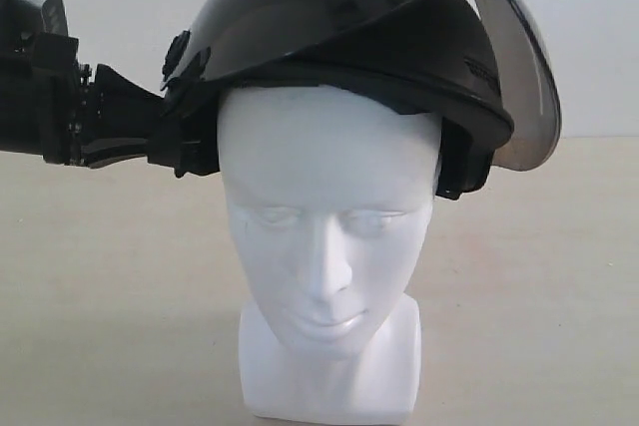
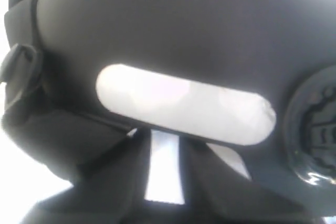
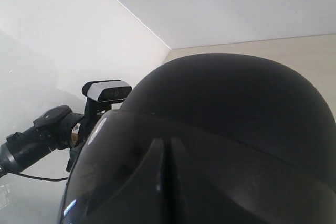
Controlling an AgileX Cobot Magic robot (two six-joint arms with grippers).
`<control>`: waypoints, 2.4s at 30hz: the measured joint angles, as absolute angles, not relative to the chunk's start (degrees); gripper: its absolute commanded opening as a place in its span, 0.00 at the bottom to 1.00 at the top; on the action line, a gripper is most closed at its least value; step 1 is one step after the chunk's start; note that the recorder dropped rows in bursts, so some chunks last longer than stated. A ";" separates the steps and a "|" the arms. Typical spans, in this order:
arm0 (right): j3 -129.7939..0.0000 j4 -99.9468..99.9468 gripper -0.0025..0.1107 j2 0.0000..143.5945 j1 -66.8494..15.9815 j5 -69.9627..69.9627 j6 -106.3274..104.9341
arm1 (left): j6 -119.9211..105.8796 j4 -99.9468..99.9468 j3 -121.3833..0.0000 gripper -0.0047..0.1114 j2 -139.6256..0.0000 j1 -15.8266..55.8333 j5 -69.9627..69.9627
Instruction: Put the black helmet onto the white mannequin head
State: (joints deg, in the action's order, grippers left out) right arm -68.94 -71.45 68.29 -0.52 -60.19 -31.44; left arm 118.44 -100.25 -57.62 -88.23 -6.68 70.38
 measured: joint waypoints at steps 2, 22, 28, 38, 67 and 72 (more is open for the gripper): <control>-68.94 -71.45 0.02 68.29 -0.52 -60.19 -31.44 | 118.89 -100.37 -57.62 0.47 -88.23 -6.68 70.72; -68.94 -68.88 0.02 68.29 -0.52 -59.39 -31.34 | 119.84 -100.23 -57.02 0.48 -84.86 -14.93 70.15; -68.94 -68.67 0.02 68.29 -0.52 -58.90 -31.34 | 119.84 -97.16 -59.48 0.20 -80.50 -16.70 69.61; -68.94 -70.27 0.02 73.07 -0.52 -58.39 -34.04 | 119.84 -93.13 -78.61 0.08 -85.07 -8.27 69.88; -78.64 -69.18 0.02 84.76 -0.54 -65.43 -35.94 | 119.84 -99.49 -90.17 0.08 -98.72 0.40 69.86; -78.77 -69.53 0.02 84.76 -1.06 -66.65 -35.83 | 119.84 -99.15 -88.13 0.08 -98.37 0.40 69.48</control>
